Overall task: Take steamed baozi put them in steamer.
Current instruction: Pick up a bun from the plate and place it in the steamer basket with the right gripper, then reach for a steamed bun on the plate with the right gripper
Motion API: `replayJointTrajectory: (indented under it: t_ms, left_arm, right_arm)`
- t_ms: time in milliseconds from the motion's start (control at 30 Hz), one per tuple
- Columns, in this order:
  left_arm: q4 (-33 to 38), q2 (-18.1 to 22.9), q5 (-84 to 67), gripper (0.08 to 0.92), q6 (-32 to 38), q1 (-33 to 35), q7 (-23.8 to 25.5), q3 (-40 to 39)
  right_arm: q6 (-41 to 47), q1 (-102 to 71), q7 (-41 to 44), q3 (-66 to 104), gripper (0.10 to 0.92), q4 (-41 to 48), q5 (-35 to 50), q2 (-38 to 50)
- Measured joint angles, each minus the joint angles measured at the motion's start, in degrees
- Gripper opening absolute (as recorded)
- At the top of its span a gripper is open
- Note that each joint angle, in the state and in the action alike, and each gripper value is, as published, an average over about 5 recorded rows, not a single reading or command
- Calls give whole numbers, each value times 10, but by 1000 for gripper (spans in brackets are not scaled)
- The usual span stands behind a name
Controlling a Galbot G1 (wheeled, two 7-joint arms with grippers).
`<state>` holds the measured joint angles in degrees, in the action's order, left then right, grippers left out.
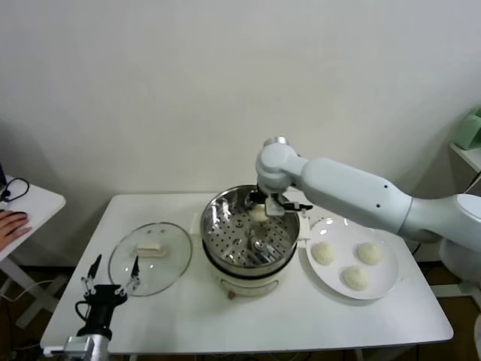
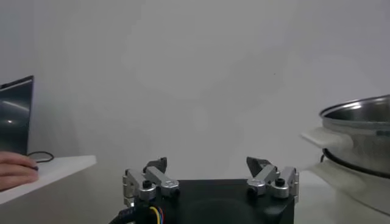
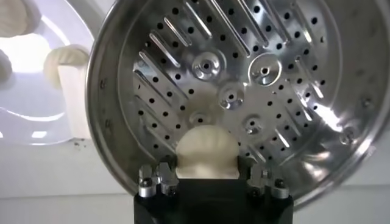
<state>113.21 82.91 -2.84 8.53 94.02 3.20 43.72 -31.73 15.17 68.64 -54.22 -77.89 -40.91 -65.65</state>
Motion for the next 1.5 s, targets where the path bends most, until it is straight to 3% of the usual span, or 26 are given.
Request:
replayJointTrajectory:
  t_ms: [633, 900, 1000, 1267, 1500]
  left_arm:
    - [-11, -2, -5, 823, 2, -3, 0, 7]
    - [-14, -2, -5, 823, 3, -3, 0, 8]
    - [-14, -2, -5, 823, 3, -3, 0, 10]
    - [-15, -2, -6, 823, 4, -2, -1, 13]
    - [-15, -2, -6, 823, 4, -2, -2, 13]
  right_arm:
    - [-31, -38, -16, 29, 658, 58, -70, -52]
    - [-42, -43, -16, 30, 807, 63, -68, -55]
    - [-47, -40, -12, 31, 821, 62, -62, -54]
    - [-50, -5, 11, 28, 823, 35, -14, -24]
    - [-14, 73, 38, -3, 823, 5, 114, 34]
